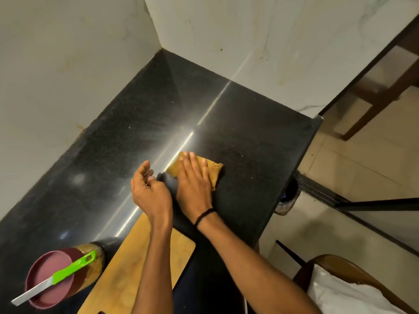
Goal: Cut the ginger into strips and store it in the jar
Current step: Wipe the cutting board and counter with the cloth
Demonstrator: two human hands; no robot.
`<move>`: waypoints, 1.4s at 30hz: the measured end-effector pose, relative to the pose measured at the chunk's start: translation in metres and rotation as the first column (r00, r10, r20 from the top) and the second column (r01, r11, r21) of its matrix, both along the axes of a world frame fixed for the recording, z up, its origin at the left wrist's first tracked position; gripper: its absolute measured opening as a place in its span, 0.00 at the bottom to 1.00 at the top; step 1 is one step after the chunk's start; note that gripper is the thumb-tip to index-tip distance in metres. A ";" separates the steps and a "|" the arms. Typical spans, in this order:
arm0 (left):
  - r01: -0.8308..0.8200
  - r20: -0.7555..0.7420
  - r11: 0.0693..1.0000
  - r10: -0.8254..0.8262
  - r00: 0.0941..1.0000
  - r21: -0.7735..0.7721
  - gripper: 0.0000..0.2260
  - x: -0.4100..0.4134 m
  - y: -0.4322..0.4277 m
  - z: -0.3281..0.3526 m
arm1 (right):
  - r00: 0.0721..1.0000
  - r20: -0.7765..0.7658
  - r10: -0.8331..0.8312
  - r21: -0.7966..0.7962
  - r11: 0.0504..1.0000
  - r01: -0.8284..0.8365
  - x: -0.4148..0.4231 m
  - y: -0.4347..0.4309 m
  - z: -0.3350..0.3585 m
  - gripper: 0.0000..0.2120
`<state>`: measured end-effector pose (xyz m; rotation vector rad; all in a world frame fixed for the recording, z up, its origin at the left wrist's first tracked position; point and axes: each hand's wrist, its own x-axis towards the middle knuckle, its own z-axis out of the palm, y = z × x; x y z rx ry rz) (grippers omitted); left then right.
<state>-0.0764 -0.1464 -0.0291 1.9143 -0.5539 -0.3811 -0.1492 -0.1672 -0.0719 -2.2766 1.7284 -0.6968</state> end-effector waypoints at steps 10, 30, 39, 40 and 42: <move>0.050 -0.031 0.999 -0.051 0.998 -0.005 0.17 0.003 -0.016 -0.001 | 0.706 0.195 -0.681 0.182 0.732 0.656 -0.159 -0.034 0.029 0.20; -0.168 0.093 0.985 0.170 0.981 -0.034 0.19 0.046 -0.010 0.011 | 0.902 -0.169 0.398 0.192 0.911 -0.366 0.158 -0.201 0.010 0.32; -0.156 0.015 0.987 0.156 0.988 -0.032 0.18 0.028 0.002 0.009 | 0.809 0.035 -0.587 0.268 0.785 0.558 -0.117 -0.181 0.015 0.27; -0.156 0.011 0.987 0.156 0.988 -0.034 0.18 0.026 0.002 0.009 | 0.743 0.073 -0.665 0.300 0.725 0.620 -0.136 -0.166 0.023 0.26; -0.153 0.015 0.988 0.153 0.988 -0.021 0.18 0.022 0.005 0.011 | 0.681 0.099 -0.725 0.274 0.678 0.682 -0.127 -0.143 0.039 0.27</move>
